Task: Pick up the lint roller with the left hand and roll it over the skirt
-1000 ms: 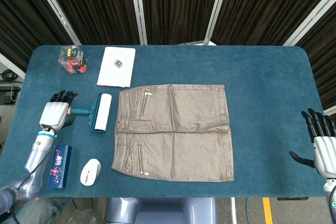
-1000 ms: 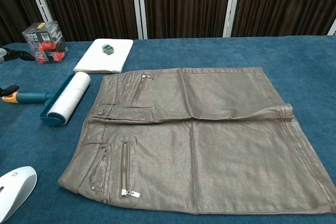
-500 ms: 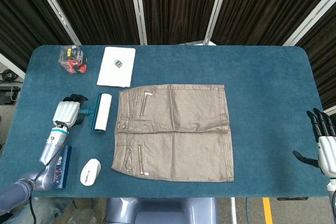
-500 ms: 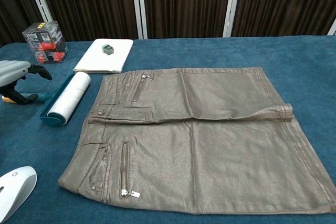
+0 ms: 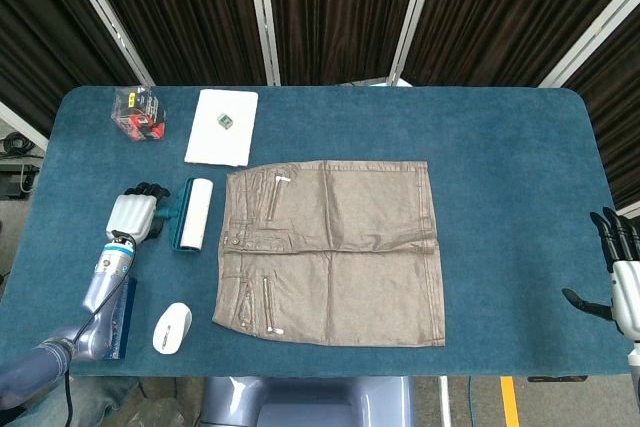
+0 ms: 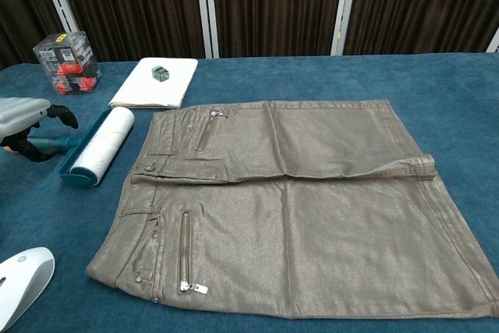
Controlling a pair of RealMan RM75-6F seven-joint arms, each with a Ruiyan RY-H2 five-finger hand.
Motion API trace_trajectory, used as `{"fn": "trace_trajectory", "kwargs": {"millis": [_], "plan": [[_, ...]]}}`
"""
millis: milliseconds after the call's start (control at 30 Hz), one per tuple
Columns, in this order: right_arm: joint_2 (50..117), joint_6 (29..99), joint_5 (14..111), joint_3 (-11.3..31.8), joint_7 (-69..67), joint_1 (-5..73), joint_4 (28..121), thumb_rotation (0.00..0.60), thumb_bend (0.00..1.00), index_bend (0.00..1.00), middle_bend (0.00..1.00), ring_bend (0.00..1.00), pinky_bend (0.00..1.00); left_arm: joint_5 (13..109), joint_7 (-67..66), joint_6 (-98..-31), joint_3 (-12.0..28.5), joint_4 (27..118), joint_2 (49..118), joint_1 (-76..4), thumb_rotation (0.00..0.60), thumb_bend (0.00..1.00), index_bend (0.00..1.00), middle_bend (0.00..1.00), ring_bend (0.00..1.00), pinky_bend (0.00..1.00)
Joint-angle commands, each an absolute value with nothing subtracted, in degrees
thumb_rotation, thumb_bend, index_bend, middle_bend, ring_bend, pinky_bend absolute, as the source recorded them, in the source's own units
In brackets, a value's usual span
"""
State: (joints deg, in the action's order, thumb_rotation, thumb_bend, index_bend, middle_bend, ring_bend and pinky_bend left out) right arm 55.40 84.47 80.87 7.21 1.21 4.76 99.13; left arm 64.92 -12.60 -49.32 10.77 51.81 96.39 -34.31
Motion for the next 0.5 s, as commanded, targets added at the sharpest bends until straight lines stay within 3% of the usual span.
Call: {"fn": "trace_trajectory", "kwargs": {"millis": [33,333,500], "plan": [[55.44,84.45,80.87,7.22,1.32,4.80,99.11,0.600,0.00,0.00,0.00,0.00,0.00,64.49,-12.53,-48.68,10.74,50.89,97.04,-34.54,0.600,0.49,0.26,0.22,0.16,0.25],[55.67,84.04,80.39,7.30,1.69,5.02,98.97,0.600,0.00,0.00,0.00,0.00,0.00,65.22,-11.84,-48.93,10.34,48.92,98.28,-34.82,0.600,0.51,0.32,0.30,0.23,0.32],[55.68,83.79,80.28,7.28,1.62,5.12,98.96,0.600,0.00,0.00,0.00,0.00,0.00,66.15,-11.51,-49.94,10.00,48.72,98.30,-34.69,0.600,0.58,0.45,0.41,0.29,0.37]]}}
